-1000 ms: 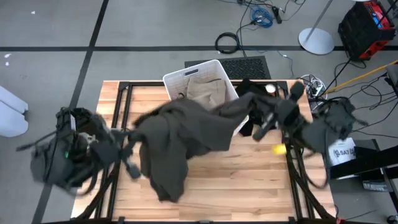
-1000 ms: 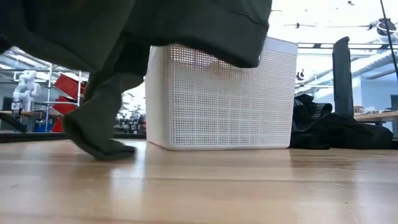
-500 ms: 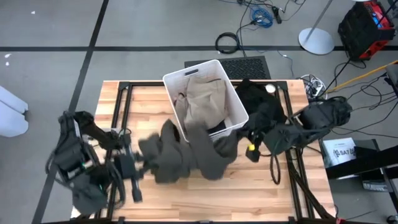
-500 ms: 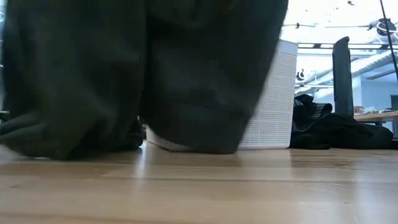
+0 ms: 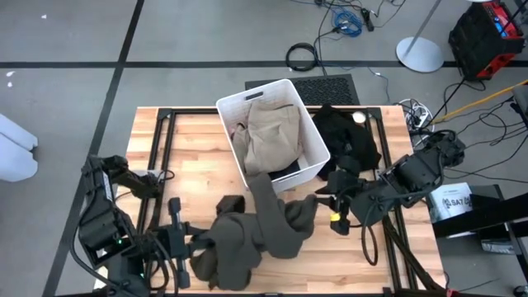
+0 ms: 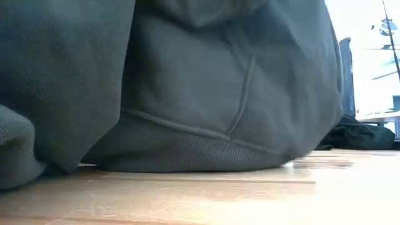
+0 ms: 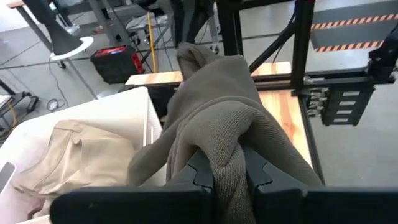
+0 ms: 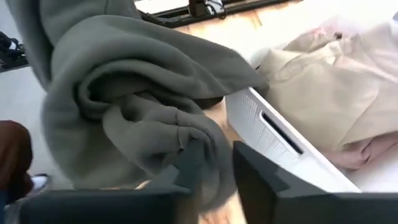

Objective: Sort clothes
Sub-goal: Put the folded gray jacket into the white laundry bin

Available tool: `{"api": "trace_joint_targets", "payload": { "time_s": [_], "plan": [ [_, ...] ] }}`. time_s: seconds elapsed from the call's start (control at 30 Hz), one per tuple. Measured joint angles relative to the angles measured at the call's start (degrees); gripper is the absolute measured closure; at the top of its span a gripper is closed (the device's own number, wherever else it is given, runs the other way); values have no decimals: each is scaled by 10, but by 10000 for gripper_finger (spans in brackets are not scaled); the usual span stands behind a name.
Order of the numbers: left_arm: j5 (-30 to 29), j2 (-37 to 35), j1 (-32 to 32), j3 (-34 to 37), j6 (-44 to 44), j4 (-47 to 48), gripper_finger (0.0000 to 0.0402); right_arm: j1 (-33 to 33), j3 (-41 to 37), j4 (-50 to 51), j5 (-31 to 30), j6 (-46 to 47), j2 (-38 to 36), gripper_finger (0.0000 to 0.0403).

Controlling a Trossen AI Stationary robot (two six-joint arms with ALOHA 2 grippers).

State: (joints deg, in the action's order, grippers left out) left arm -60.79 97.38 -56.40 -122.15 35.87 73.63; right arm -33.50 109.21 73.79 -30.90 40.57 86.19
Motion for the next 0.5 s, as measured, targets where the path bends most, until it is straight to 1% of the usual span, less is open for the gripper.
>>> {"api": "trace_joint_targets", "payload": {
  "time_s": [0.1, 0.2, 0.3, 0.4, 0.5],
  "plan": [
    [0, -1, 2, 0, 13, 11, 378, 8, 0, 3, 11, 8, -6, 280],
    [2, -1, 5, 0, 13, 11, 378, 16, 0, 0, 6, -6, -15, 225],
    [4, -1, 5, 0, 13, 11, 378, 21, 0, -23, 6, -12, -18, 182],
    [6, -1, 5, 0, 13, 16, 378, 14, 0, -69, 5, -46, 2, 157],
    [6, -1, 5, 0, 13, 19, 378, 2, -14, -131, 14, -101, 41, 151]
  ]
}}
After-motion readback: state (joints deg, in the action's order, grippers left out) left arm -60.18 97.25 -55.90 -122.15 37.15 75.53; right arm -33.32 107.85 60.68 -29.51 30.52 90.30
